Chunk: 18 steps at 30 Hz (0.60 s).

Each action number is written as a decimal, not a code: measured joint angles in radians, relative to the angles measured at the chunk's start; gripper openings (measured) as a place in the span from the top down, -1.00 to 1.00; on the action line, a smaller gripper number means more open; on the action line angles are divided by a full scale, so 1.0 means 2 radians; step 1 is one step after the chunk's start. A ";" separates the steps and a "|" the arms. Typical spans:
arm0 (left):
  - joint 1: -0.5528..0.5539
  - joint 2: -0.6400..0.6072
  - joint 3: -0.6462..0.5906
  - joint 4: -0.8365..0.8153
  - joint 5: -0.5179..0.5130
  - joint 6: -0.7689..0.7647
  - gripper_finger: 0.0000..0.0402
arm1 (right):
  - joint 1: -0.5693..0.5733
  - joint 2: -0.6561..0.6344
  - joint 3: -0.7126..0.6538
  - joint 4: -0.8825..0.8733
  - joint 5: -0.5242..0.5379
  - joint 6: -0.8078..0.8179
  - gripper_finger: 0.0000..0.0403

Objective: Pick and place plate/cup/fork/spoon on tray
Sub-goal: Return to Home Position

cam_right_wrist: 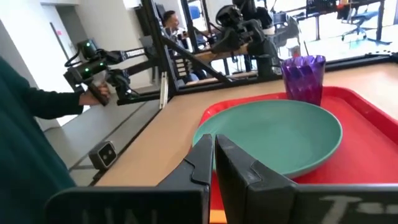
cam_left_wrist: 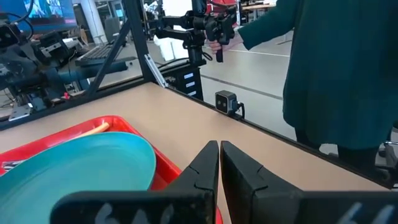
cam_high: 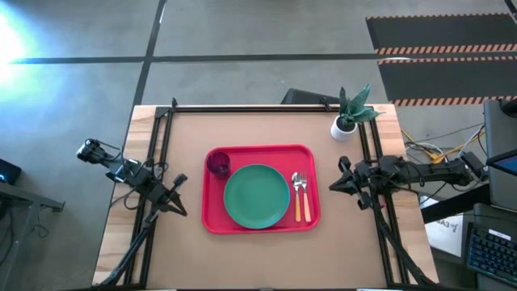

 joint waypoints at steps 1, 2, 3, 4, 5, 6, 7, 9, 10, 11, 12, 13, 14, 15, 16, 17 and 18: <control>0.000 0.002 0.000 0.002 0.000 0.000 1.00 | 0.000 0.001 0.000 0.000 0.000 0.000 0.96; 0.000 0.004 -0.001 0.005 0.000 0.000 1.00 | 0.000 0.002 0.000 0.001 0.000 0.001 0.96; 0.000 0.006 -0.001 0.008 -0.001 0.000 1.00 | 0.000 0.002 0.000 0.001 0.000 0.003 0.96; 0.000 0.008 -0.001 0.010 -0.001 0.000 1.00 | 0.000 0.002 0.000 0.001 0.000 0.010 0.96; 0.000 0.009 -0.002 0.012 -0.001 0.000 1.00 | 0.000 0.002 0.000 0.002 0.000 0.023 0.96; 0.000 0.010 -0.002 0.012 -0.001 0.000 1.00 | 0.000 0.002 0.000 0.002 0.000 0.038 0.96; 0.000 0.012 -0.002 0.013 -0.001 0.000 1.00 | 0.000 0.002 0.000 0.002 0.000 0.052 0.96; 0.000 0.014 -0.002 0.016 -0.001 0.000 1.00 | 0.000 0.002 0.000 0.002 0.000 0.065 0.96; 0.000 0.016 -0.003 0.019 -0.001 0.000 1.00 | 0.000 0.002 0.000 0.003 0.000 0.065 0.96; 0.000 0.016 -0.003 0.020 -0.001 0.000 1.00 | 0.000 0.002 0.000 0.003 0.000 0.065 0.96; 0.000 0.017 -0.003 0.020 -0.001 0.000 1.00 | 0.000 0.002 0.000 0.003 0.000 0.065 0.96; 0.000 0.017 -0.003 0.020 -0.001 0.000 1.00 | 0.000 0.002 0.000 0.004 0.000 0.065 0.96; 0.000 0.017 -0.003 0.020 -0.001 0.000 1.00 | 0.000 0.002 0.000 0.004 0.000 0.065 0.96; 0.000 0.017 -0.003 0.020 -0.001 0.000 1.00 | 0.000 0.002 0.000 0.004 0.000 0.065 0.96; 0.000 0.017 -0.003 0.020 -0.001 0.000 1.00 | 0.000 0.002 0.000 0.004 0.000 0.065 0.96; 0.000 0.017 -0.003 0.020 -0.001 0.000 1.00 | 0.000 0.001 0.000 0.004 0.000 0.065 0.96; 0.000 0.017 -0.003 0.021 -0.001 0.000 1.00 | 0.000 0.002 0.000 0.004 0.000 0.065 0.96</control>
